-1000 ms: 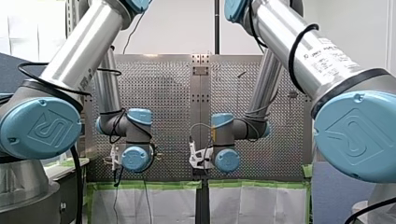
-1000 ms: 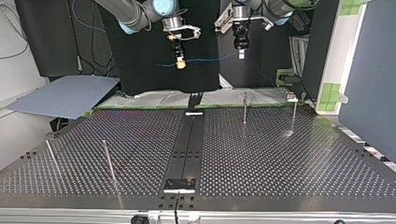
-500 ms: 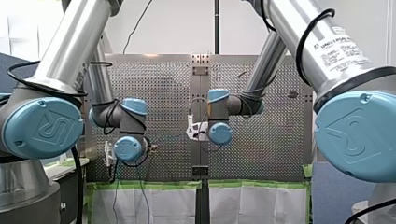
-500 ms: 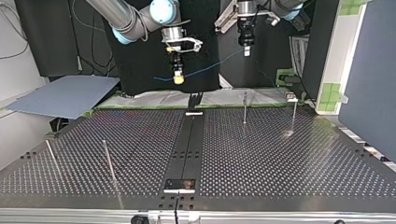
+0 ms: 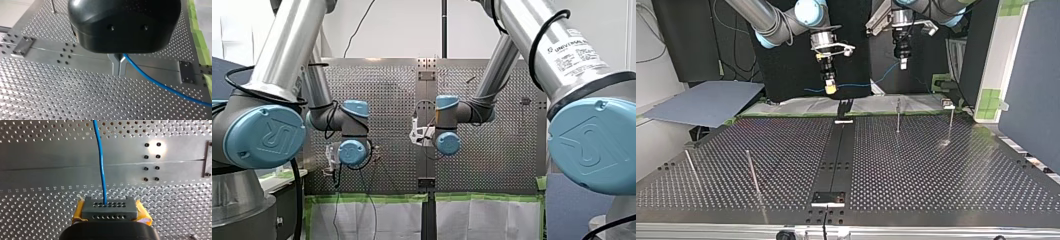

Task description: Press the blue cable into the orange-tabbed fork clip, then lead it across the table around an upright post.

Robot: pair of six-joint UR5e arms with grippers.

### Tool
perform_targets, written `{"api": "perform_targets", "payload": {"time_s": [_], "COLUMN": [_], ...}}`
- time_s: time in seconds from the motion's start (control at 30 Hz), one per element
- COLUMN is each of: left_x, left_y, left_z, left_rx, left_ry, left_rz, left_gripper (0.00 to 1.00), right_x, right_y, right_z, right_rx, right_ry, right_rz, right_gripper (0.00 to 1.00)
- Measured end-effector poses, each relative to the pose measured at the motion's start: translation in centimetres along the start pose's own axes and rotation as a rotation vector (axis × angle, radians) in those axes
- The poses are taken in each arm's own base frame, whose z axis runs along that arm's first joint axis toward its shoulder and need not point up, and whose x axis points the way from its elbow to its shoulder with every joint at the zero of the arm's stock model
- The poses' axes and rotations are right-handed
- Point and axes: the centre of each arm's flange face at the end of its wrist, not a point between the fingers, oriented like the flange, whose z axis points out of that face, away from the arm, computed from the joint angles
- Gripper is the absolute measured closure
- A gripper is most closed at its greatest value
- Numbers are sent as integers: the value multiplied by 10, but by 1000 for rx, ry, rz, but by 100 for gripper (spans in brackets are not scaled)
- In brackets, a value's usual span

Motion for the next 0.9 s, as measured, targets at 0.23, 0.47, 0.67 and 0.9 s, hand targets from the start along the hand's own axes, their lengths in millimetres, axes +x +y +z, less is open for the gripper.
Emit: {"api": "perform_targets", "payload": {"time_s": [0.23, 0.47, 0.67, 0.9], "left_x": [8, 9, 15, 23], "left_y": [12, 24, 32, 48], "left_z": [15, 30, 52, 82], "left_rx": [-5, -6, -7, -50], "left_ry": [25, 29, 13, -25], "left_rz": [6, 6, -16, -50], "left_gripper": [100, 100, 100, 100], "right_x": [-27, -60, -82, -108], "right_y": [2, 5, 7, 10], "right_z": [9, 8, 8, 13], "right_rx": [-3, -6, -5, -5], "right_ry": [-14, -62, -92, -120], "right_rz": [8, 4, -3, -6], "right_gripper": [100, 100, 100, 100]}}
